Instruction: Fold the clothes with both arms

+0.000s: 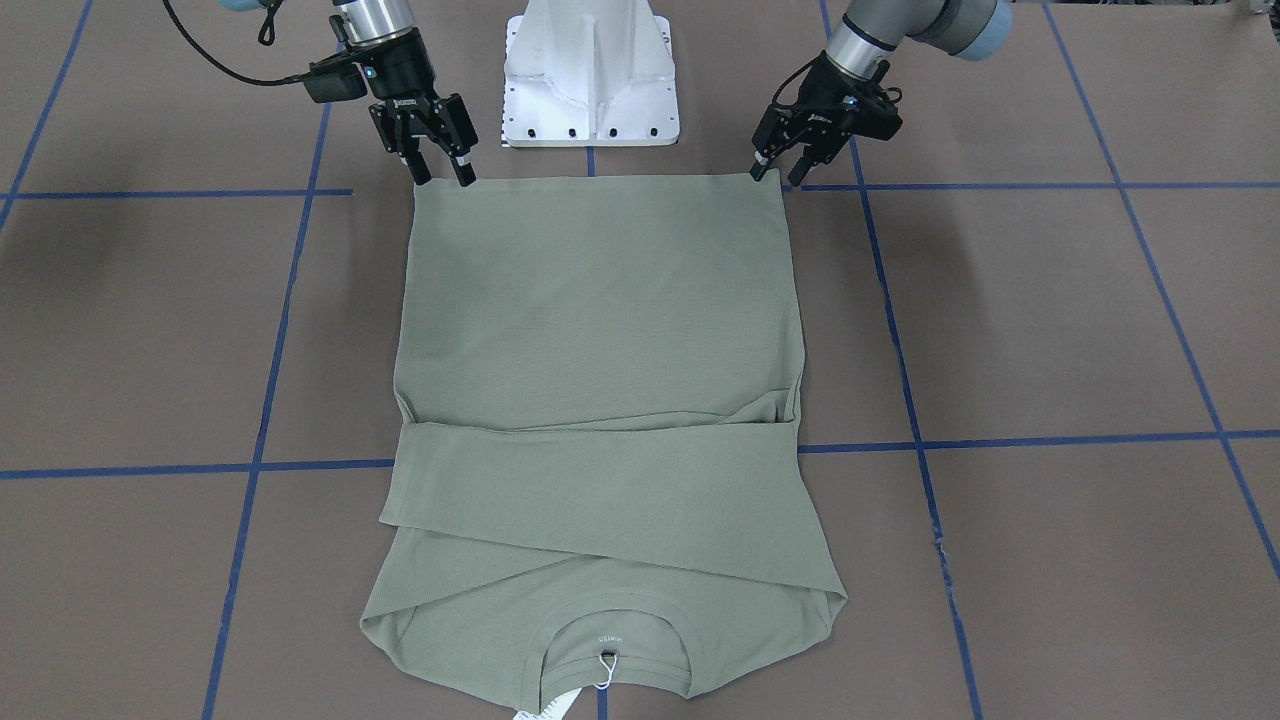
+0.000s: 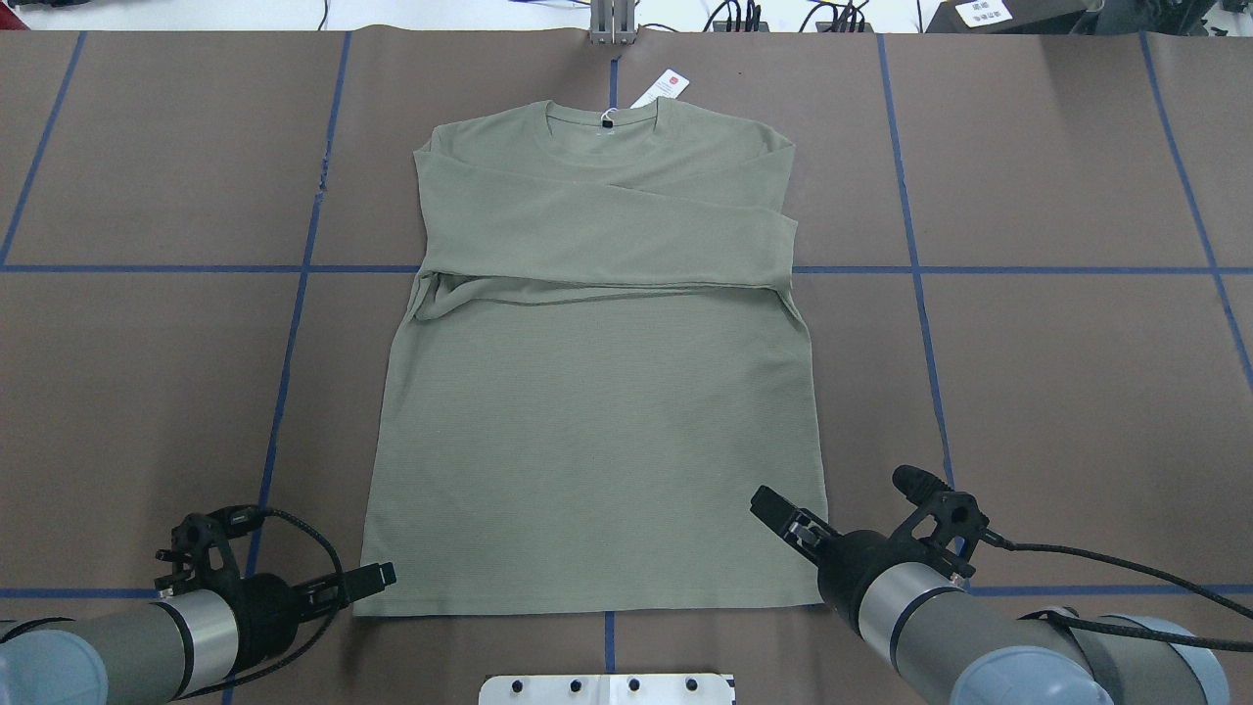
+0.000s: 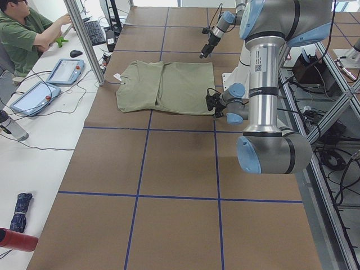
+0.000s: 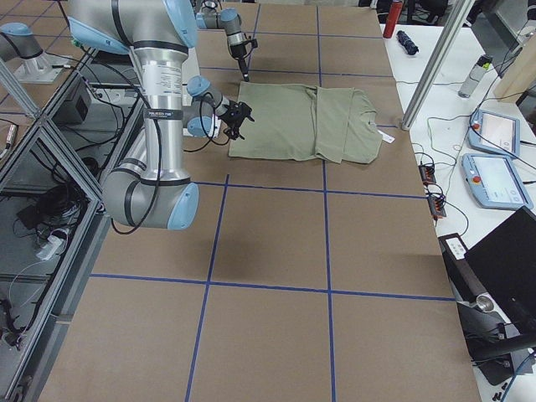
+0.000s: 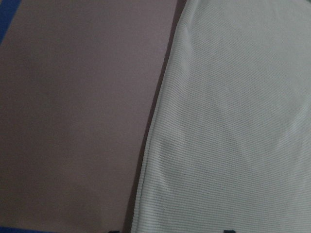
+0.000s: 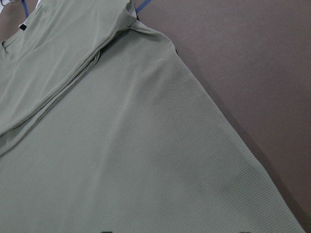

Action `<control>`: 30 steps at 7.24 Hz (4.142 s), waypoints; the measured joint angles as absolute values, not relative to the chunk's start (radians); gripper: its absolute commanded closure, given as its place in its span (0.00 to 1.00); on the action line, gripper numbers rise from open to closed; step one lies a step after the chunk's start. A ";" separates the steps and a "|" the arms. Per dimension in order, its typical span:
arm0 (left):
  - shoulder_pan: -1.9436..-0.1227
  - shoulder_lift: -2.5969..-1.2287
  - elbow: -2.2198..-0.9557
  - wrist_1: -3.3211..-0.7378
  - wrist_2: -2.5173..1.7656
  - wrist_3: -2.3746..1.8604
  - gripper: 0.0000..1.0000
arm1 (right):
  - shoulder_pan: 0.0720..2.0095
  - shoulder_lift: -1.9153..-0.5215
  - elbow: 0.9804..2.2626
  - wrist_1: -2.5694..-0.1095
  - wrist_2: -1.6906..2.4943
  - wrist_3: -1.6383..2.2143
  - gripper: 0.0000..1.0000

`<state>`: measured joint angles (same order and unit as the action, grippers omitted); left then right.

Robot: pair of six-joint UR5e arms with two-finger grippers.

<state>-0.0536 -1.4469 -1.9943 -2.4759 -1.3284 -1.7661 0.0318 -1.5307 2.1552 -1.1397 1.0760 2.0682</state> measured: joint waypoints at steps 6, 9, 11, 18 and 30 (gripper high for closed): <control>-0.035 -1.459 -1.975 -2.476 -1.327 -1.766 0.23 | 0.027 -1.529 2.154 -1.140 1.075 2.069 0.09; -0.026 -1.466 -1.969 -2.476 -1.327 -1.766 0.26 | 0.026 -1.529 2.153 -1.140 1.075 2.069 0.09; -0.022 -1.475 -1.968 -2.476 -1.328 -1.766 0.57 | 0.025 -1.529 2.151 -1.139 1.075 2.069 0.08; -0.010 -1.484 -1.962 -2.476 -1.328 -1.760 1.00 | 0.011 -1.527 2.140 -1.138 1.052 2.070 0.08; -0.008 -1.489 -1.957 -2.479 -1.325 -1.766 1.00 | -0.117 -1.607 2.081 -1.225 0.979 2.210 0.42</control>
<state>-0.0080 -1.4888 -1.9569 -2.4787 -1.3254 -1.7656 -0.1167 -1.6071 2.0813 -1.2255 0.9786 2.2103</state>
